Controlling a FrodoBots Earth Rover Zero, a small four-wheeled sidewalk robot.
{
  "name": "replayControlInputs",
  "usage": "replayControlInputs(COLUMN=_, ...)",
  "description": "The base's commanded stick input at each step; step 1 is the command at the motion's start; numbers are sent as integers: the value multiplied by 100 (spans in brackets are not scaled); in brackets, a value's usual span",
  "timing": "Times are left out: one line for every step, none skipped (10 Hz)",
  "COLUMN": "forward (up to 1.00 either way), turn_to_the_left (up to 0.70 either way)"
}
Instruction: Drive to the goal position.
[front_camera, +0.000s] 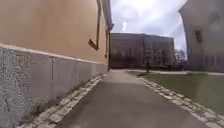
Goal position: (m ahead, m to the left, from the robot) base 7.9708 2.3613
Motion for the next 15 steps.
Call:
replayControlInputs(forward=70, turn_to_the_left=4)
replayControlInputs(forward=70, turn_to_the_left=4)
replayControlInputs(forward=70, turn_to_the_left=4)
replayControlInputs(forward=70, turn_to_the_left=4)
replayControlInputs(forward=70, turn_to_the_left=4)
replayControlInputs(forward=70, turn_to_the_left=4)
replayControlInputs(forward=70, turn_to_the_left=4)
replayControlInputs(forward=70, turn_to_the_left=4)
replayControlInputs(forward=70, turn_to_the_left=4)
replayControlInputs(forward=70, turn_to_the_left=-22)
replayControlInputs(forward=70, turn_to_the_left=-31)
replayControlInputs(forward=70, turn_to_the_left=-10)
replayControlInputs(forward=70, turn_to_the_left=4)
replayControlInputs(forward=70, turn_to_the_left=4)
replayControlInputs(forward=70, turn_to_the_left=4)
